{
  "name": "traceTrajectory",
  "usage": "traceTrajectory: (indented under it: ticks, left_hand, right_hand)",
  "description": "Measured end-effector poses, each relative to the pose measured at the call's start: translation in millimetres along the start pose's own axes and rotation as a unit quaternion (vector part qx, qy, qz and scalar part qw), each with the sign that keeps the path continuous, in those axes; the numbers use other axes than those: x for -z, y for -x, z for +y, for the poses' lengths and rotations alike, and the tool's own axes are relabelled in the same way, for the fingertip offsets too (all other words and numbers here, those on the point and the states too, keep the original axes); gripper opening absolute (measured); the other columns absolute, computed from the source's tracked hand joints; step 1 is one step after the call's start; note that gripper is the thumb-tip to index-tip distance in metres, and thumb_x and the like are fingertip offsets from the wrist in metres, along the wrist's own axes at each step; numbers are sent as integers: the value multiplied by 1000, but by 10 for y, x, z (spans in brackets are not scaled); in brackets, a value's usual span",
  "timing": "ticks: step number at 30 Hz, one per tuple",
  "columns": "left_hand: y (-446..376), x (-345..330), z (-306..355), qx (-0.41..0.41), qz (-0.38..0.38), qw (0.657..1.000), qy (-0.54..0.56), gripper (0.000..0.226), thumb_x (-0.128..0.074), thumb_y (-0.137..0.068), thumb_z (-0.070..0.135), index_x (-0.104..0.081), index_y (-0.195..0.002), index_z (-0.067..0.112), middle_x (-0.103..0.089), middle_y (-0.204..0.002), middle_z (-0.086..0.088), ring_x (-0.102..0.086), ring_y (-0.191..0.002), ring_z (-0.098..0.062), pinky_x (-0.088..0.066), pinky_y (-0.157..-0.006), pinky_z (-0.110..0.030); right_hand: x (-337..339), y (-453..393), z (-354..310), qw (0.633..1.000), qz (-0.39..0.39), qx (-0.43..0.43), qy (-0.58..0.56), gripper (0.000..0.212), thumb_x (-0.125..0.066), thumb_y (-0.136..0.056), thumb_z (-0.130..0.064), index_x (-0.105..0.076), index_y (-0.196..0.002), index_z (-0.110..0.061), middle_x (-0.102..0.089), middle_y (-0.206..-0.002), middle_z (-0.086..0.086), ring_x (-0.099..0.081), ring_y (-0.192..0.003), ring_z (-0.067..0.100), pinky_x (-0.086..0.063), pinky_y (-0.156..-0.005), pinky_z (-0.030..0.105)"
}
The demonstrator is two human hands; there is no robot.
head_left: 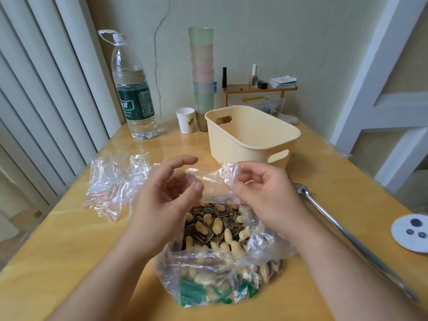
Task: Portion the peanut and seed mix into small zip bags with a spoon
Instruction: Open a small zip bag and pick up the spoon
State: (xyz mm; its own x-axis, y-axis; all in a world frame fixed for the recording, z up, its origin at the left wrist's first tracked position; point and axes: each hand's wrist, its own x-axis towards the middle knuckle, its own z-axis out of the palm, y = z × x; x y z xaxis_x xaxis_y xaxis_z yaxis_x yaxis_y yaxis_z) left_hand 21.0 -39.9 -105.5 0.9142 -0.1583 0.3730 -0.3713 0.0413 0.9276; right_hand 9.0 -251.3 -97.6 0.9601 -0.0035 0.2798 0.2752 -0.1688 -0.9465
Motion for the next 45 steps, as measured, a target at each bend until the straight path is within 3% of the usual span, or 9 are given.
traceTrajectory:
  ticks: [5, 8, 12, 19, 23, 27, 36, 39, 45]
  left_hand:
    - [-7, 24, -8, 10, 44, 999, -12, 28, -74, -87, 24, -72, -115, 19, -71, -80, -11, -72, -74, -26, -65, -78, -46]
    - [-4, 25, -13, 9, 52, 998, -19, 25, -75, -87, 24, -74, -112, 21, -72, -79, -7, -73, -76, -25, -64, -80, -51]
    - [22, -18, -6, 11, 26, 1000, -11, 23, -73, -89, 19, -76, -111, 22, -72, -82, -7, -72, -80, -19, -63, -74, -31]
    - [25, 17, -25, 1, 43, 997, -68, 18, -73, -94, 32, -77, -111, 35, -73, -105, -4, -73, -98, -18, -63, -88, -42]
    - [52, 41, -10, -180, -39, 930, -317, 49, -76, -81, 65, -68, -118, 35, -51, -143, 9, -48, -139, -21, -43, -110, -36]
    - [54, -16, -12, -232, -110, 892, -373, 62, -81, -73, 69, -65, -115, 26, -56, -142, 11, -43, -144, -23, -40, -114, -44]
    - [78, 2, -31, -148, -108, 936, -301, 61, -80, -74, 68, -57, -118, 32, -66, -115, 21, -66, -111, -8, -52, -91, -27]
    - [93, -32, -14, -146, -92, 943, -283, 55, -83, -74, 65, -53, -109, 35, -60, -92, 20, -60, -80, -11, -47, -68, -19]
    - [88, -4, 7, -156, -44, 926, -342, 52, -85, -73, 57, -51, -106, 33, -52, -93, 33, -52, -79, -4, -38, -67, -10]
  right_hand:
    - [42, -24, 40, 999, 16, 10, 42, 10, -73, -97, -17, -79, -92, -24, -75, -73, 1, -68, -65, 14, -61, -73, 41]
    - [34, -29, 58, 997, 11, 5, 70, 20, -66, -102, -20, -78, -86, -24, -73, -72, 3, -68, -65, 21, -62, -77, 54]
    - [36, -11, 36, 999, 25, 36, 23, 28, -71, -97, -12, -72, -115, -34, -71, -88, -7, -65, -62, 17, -57, -64, 32]
    - [17, -12, 30, 997, 41, 63, 2, 14, -70, -95, -1, -74, -95, -15, -72, -71, -1, -63, -57, 10, -53, -60, 23]
    - [-20, 13, 73, 991, 49, 93, 82, 18, -74, -92, -10, -74, -89, -28, -72, -70, 0, -68, -59, 18, -57, -60, 36]
    - [-61, 4, 132, 983, 67, 110, 132, 15, -77, -89, -15, -73, -85, -29, -71, -68, -4, -69, -60, 21, -60, -63, 44]
    - [-79, 52, 99, 983, 15, 127, 135, 6, -75, -91, -24, -73, -93, -29, -72, -77, -9, -69, -67, 17, -60, -65, 43]
    - [-69, 41, 78, 985, 7, 123, 122, 21, -75, -92, -26, -65, -105, -38, -69, -88, -10, -66, -64, 18, -56, -61, 36]
    - [-12, 34, 38, 986, -51, 131, 84, 20, -73, -88, -44, -76, -94, -25, -61, -113, -11, -66, -103, 17, -59, -79, 39]
